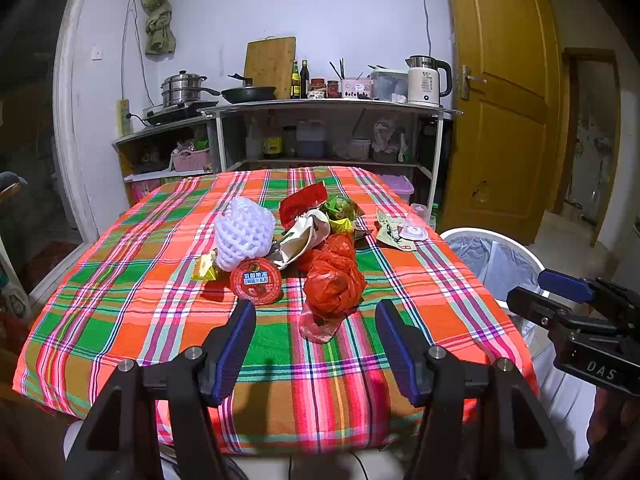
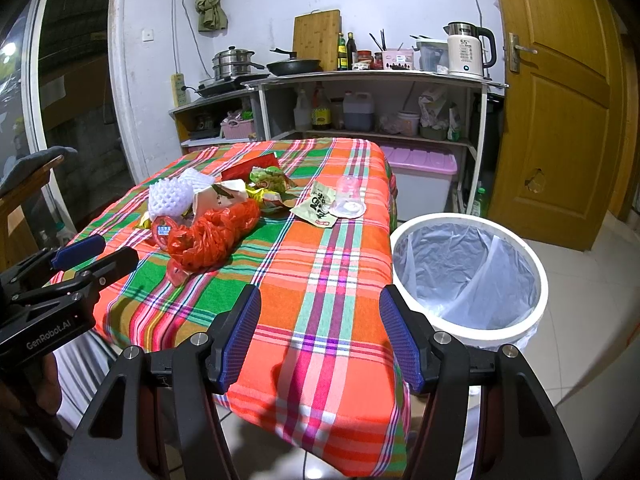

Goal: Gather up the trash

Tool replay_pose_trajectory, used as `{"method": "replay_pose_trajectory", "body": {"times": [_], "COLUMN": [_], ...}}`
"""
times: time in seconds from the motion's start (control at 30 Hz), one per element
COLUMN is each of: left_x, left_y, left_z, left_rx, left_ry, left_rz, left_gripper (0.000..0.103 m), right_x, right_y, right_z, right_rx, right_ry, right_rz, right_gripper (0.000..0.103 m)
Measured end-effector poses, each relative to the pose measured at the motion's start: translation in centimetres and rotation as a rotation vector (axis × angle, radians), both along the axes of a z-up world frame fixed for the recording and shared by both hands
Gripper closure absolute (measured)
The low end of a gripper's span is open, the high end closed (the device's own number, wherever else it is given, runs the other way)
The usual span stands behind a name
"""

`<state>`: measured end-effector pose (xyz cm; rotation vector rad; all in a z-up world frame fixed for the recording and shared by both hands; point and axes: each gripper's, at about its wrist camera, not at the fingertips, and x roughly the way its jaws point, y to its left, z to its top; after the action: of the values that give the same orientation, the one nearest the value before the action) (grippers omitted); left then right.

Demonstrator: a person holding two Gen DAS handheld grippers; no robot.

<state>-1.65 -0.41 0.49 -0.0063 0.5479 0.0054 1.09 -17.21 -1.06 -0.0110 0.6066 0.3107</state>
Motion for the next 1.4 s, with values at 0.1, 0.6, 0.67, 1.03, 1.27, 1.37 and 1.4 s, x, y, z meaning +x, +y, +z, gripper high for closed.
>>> {"method": "replay_pose_trajectory", "body": {"times": [0.1,0.6,0.67,1.03,1.27,1.37,1.4], "left_x": [0.0,0.2,0.4,4.4,7.7,8.9,9.2], "left_y": [0.0,0.3,0.3,0.9,0.9,0.9,0.8], "left_z": [0.0,-0.4,-0.5,-1.3,-2.0,-2.4,-2.5], "left_rx": [-0.001,-0.035,-0.038,-0.044,-0.051,-0.058,-0.057], "left_ry": [0.001,0.013,0.017,0.066,0.096,0.111,0.114], "left_rz": [0.002,-0.020,-0.022,-0.045,-0.083,-0.098,-0.102], "left_gripper": [0.041,0.041,0.041,0.041,0.041,0.041,0.041], "right_x": [0.0,0.1,0.2,2.2,4.9,6.6,7.3], "right_y": [0.0,-0.1,-0.1,0.4,0.9,1.1,1.2], "right_z": [0.0,-0.3,-0.5,-0.8,-0.8,-0.7,-0.7], "right_rx": [0.000,0.001,0.000,-0.005,-0.010,-0.011,-0.015], "right_ry": [0.000,0.006,0.009,0.019,0.026,0.032,0.035], "right_rz": [0.001,-0.001,-0.001,0.006,0.031,0.042,0.043], "right_gripper": [0.041,0.041,0.041,0.041,0.041,0.041,0.041]}}
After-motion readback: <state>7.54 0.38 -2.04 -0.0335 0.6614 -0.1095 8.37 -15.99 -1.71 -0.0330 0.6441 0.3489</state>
